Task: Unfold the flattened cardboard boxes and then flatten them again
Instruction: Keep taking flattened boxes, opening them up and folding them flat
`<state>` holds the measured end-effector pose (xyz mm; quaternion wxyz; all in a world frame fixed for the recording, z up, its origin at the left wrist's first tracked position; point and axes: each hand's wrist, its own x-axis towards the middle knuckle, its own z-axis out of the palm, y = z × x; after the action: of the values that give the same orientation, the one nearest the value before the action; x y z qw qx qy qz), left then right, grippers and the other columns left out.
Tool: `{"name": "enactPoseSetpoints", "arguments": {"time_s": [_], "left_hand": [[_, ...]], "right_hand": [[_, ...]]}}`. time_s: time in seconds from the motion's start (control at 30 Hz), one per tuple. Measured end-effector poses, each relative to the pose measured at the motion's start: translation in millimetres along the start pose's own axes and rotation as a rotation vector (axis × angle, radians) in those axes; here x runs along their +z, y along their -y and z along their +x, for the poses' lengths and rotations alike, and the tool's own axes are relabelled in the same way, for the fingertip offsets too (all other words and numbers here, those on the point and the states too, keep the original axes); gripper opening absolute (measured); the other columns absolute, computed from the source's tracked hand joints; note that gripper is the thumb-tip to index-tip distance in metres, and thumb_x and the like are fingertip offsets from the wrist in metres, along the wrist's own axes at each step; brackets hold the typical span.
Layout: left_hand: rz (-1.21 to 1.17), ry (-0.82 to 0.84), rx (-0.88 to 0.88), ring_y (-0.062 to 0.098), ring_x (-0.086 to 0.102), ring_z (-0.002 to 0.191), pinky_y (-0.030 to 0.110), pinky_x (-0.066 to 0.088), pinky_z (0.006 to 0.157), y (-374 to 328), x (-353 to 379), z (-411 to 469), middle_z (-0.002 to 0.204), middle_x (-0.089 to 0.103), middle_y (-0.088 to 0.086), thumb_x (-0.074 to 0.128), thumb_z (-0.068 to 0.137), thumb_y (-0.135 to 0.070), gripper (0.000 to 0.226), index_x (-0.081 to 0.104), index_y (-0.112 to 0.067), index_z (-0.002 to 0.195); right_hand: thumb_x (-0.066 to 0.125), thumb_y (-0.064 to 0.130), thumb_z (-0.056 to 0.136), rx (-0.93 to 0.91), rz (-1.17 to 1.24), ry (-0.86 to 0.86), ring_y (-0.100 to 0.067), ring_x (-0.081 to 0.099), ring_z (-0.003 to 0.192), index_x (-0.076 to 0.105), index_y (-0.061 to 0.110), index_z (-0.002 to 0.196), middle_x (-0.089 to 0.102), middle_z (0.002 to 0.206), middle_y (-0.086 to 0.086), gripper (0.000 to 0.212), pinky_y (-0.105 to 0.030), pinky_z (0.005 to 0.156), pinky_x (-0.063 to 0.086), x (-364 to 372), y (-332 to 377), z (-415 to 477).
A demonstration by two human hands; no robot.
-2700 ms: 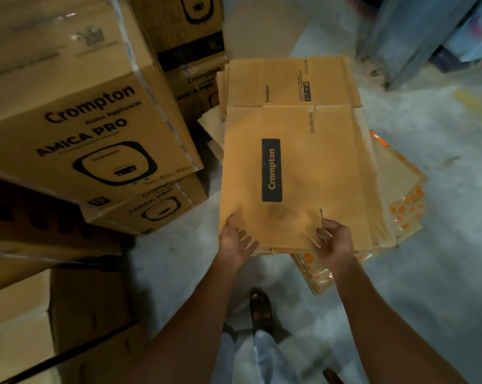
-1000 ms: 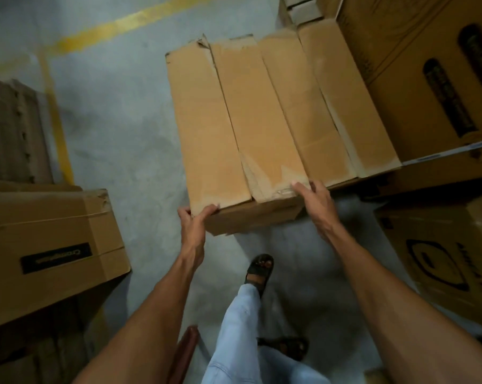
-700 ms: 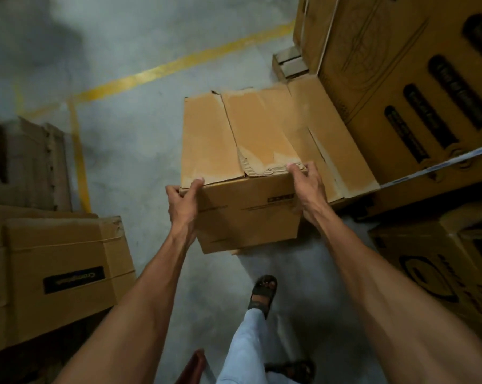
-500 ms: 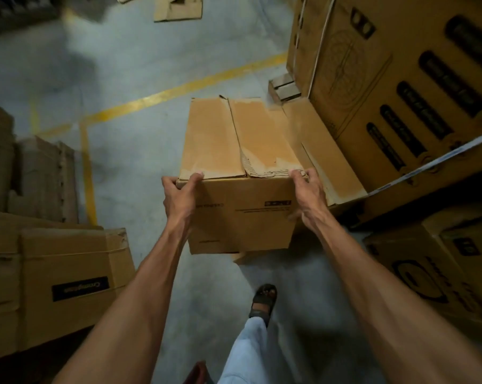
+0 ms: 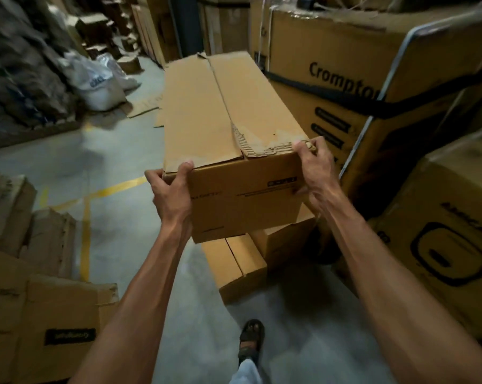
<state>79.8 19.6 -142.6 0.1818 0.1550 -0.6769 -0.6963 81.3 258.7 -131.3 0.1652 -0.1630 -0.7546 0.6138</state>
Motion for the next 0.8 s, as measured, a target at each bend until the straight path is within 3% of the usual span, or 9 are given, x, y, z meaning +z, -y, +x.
{"name": "enactPoseSetpoints", "arguments": {"time_s": [0.13,0.3,0.47,0.53,0.6,0.67,0.7,0.8], "left_hand": [[-0.08,0.099,0.109,0.012,0.053,0.074,0.038,0.047,0.065,-57.8,-8.6,-67.4,0.088,0.05,-0.004,0.071,0.091,-0.043,0.047,0.036,-0.016,0.106],[-0.195,0.236,0.223,0.006,0.054,0.077,0.029,0.047,0.063,-108.1,-3.1,-137.4,0.094,0.049,-0.007,0.067,0.096,-0.036,0.039,0.037,-0.016,0.109],[-0.268,0.388,0.281,0.007,0.058,0.09,0.027,0.048,0.071,-144.8,12.7,-178.1,0.104,0.053,-0.008,0.065,0.096,-0.039,0.037,0.039,-0.021,0.115],[-0.276,0.459,0.313,0.01,0.059,0.096,0.029,0.05,0.074,-156.5,22.8,-188.6,0.108,0.054,-0.008,0.065,0.096,-0.043,0.035,0.04,-0.026,0.115],[-0.28,0.525,0.318,0.013,0.061,0.101,0.029,0.052,0.073,-164.4,34.8,-197.4,0.115,0.056,-0.004,0.066,0.094,-0.049,0.045,0.041,-0.026,0.122],[-0.279,0.594,0.291,0.021,0.061,0.111,0.036,0.057,0.079,-172.5,47.5,-209.3,0.129,0.056,0.005,0.07,0.082,-0.063,0.075,0.04,-0.024,0.139],[-0.278,0.63,0.291,0.024,0.061,0.114,0.041,0.058,0.083,-174.9,54.1,-216.0,0.132,0.055,0.007,0.07,0.077,-0.067,0.08,0.041,-0.027,0.139],[-0.325,0.752,0.29,0.023,0.062,0.109,0.038,0.056,0.076,-181.0,74.8,-244.0,0.124,0.058,0.005,0.07,0.08,-0.06,0.073,0.041,-0.021,0.135]], "right_hand": [[0.053,0.057,0.092,-0.108,0.057,-0.09,-0.034,0.066,0.096,0.048,0.033,0.096,0.066,0.106,-0.009,0.025,-0.068,0.07,0.057,-68.0,43.8,-69.3],[0.055,0.065,0.084,-0.223,0.129,-0.242,-0.031,0.069,0.093,0.052,0.03,0.099,0.067,0.104,-0.007,0.038,-0.066,0.07,0.058,-141.4,83.6,-131.3],[0.06,0.06,0.086,-0.328,0.178,-0.405,-0.027,0.07,0.092,0.056,0.026,0.1,0.07,0.102,-0.005,0.037,-0.062,0.073,0.058,-198.5,114.1,-177.5],[0.061,0.052,0.092,-0.359,0.191,-0.461,-0.023,0.071,0.09,0.057,0.027,0.097,0.072,0.099,-0.002,0.026,-0.057,0.076,0.06,-219.1,122.2,-192.0],[0.061,0.045,0.097,-0.388,0.19,-0.516,-0.023,0.07,0.09,0.055,0.03,0.092,0.071,0.098,-0.002,0.017,-0.053,0.078,0.061,-239.3,125.8,-205.5],[0.061,0.047,0.097,-0.407,0.185,-0.573,-0.026,0.07,0.091,0.053,0.034,0.089,0.07,0.097,-0.002,0.017,-0.052,0.077,0.059,-258.6,127.8,-220.1],[0.061,0.049,0.096,-0.408,0.181,-0.605,-0.028,0.069,0.089,0.052,0.035,0.087,0.069,0.094,-0.002,0.018,-0.051,0.075,0.058,-268.6,127.3,-226.6],[0.061,0.05,0.094,-0.398,0.175,-0.714,-0.02,0.063,0.079,0.049,0.037,0.083,0.063,0.082,0.008,0.021,-0.045,0.07,0.054,-297.7,123.8,-246.7]]}}
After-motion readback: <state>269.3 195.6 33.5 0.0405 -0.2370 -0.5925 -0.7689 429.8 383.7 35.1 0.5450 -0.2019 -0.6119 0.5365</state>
